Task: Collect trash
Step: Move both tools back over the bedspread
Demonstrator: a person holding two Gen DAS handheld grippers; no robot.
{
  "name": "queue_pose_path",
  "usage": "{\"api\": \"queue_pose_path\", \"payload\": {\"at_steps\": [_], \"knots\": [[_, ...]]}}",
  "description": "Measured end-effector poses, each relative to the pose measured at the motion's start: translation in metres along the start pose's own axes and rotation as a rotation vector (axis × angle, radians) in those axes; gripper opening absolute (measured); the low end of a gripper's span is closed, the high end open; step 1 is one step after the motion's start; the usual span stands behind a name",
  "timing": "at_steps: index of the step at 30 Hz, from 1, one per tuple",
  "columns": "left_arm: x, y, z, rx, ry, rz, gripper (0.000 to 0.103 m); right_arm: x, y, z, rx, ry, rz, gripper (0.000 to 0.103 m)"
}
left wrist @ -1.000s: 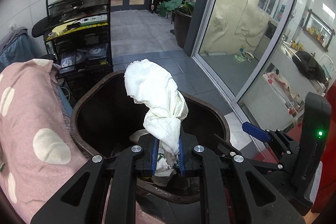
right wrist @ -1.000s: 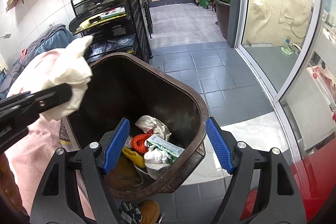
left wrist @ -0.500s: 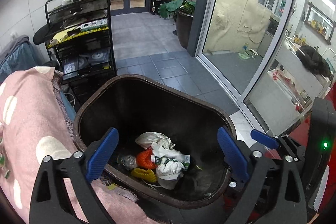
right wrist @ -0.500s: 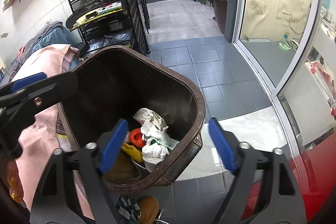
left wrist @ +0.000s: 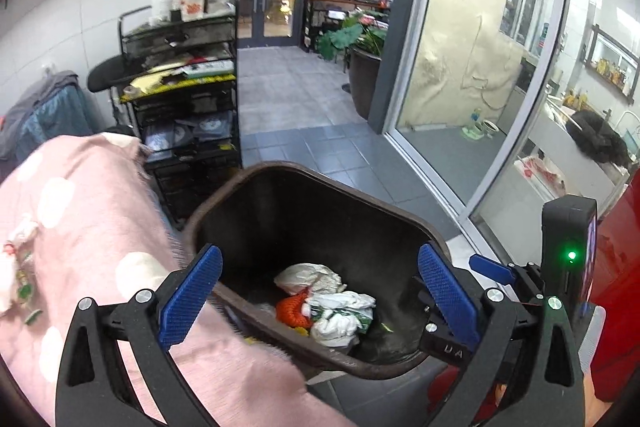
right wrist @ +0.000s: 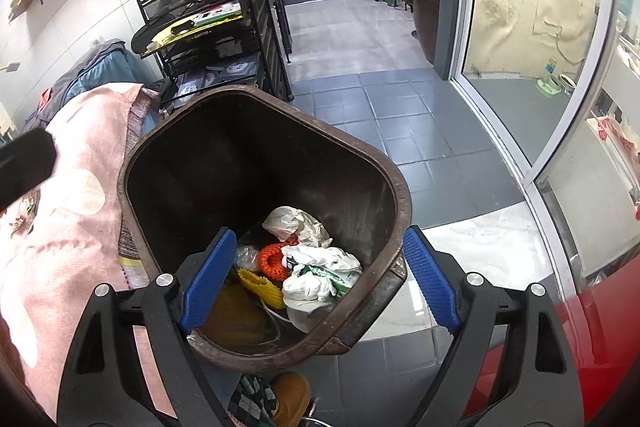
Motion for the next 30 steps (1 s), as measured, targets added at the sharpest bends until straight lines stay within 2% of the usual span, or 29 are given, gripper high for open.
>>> {"api": "queue_pose_path", "payload": {"at_steps": [12, 16, 30], "knots": [[0.054, 0.039, 0.024, 0.058, -0.083, -0.109, 0.097, 0.015, 0.048, -0.005, 0.065, -0.03, -0.089, 0.085], [0.07, 0.06, 0.037, 0.11, -0.09, -0.141, 0.097, 0.021, 0.075, -0.008, 0.109, -0.04, -0.14, 0.085], [0.133, 0.14, 0.099, 0.281, -0.08, -0.354, 0.097, 0.043, 0.187, -0.001, 0.306, -0.022, -0.347, 0.085]]}}
Point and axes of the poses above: each gripper's, at about its wrist camera, not at the fingertips, and x roughly against the way its jaws point, y to its left, z to its underside, the point moved 3 cm from there along -x, roughly the way its jaws point, and after that the axes turned 7 degrees about -x, right-handed, at the moved point
